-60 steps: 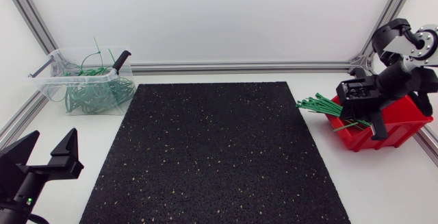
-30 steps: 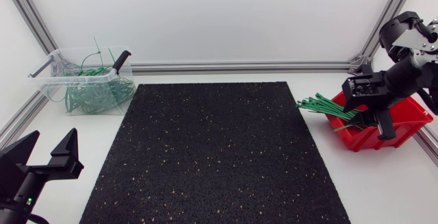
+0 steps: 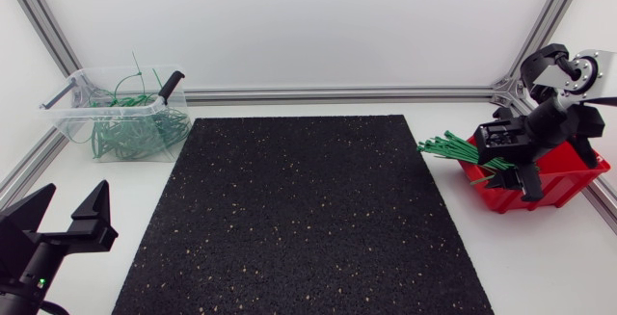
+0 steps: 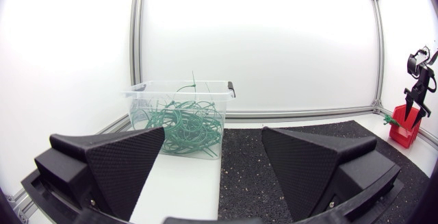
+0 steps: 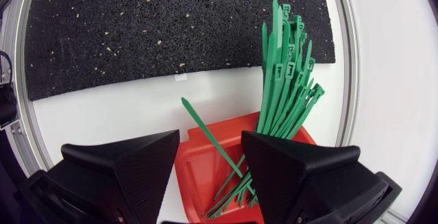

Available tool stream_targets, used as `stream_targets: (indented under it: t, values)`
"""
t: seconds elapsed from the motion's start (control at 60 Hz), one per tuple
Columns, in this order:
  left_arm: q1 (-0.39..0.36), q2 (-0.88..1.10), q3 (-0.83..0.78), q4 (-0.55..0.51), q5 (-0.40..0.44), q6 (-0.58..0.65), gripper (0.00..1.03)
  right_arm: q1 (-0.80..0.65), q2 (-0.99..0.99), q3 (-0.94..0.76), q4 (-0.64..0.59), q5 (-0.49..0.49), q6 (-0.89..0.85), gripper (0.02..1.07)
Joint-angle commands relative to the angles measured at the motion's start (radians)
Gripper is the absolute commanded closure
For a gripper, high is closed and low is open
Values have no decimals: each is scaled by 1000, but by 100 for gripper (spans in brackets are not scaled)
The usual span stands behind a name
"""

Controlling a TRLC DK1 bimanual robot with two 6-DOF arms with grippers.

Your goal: Take a green cable tie from the red box, thread the tail through the head to close it, then place it in the transparent bin on the left.

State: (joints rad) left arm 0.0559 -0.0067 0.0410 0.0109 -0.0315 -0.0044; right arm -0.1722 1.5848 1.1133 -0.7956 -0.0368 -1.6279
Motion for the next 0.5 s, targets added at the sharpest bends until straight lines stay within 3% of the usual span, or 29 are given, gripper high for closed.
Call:
stream_targets:
  t: [0.0,0.15,0.483]
  values:
    - [-5,-7,-41,-14,1,-20,4,-3,44,-30,15,3,-29,39]
    - [-7,-7,-41,-14,1,-20,4,-6,73,-36,42,3,-30,49]
    - [-11,-7,-41,-12,2,-20,4,-16,57,-26,35,-3,-52,87]
